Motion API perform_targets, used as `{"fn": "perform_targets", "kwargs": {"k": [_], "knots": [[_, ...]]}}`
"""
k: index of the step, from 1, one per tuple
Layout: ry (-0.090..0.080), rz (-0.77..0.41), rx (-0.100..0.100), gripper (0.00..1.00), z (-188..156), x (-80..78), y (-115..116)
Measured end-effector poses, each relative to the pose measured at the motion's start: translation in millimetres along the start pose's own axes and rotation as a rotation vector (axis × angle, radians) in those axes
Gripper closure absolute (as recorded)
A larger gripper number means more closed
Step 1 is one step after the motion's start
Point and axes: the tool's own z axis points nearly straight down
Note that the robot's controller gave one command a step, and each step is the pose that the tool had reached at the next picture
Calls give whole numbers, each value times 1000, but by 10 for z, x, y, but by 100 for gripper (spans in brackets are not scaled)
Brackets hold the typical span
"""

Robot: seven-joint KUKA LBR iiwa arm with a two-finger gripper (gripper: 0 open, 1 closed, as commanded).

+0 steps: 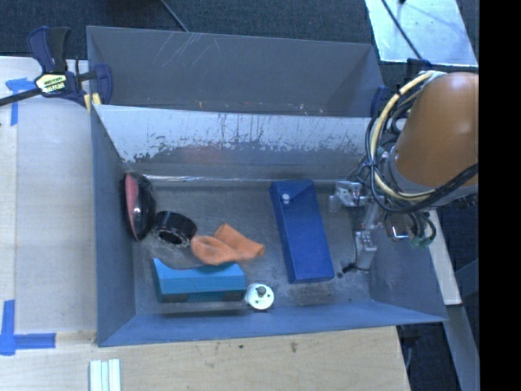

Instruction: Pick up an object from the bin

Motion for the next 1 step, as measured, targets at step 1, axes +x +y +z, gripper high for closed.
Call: {"fn": "perform_targets", "kwargs": {"k": [1], "knots": [[-9, -2, 1, 0, -45, -15, 2]]}}
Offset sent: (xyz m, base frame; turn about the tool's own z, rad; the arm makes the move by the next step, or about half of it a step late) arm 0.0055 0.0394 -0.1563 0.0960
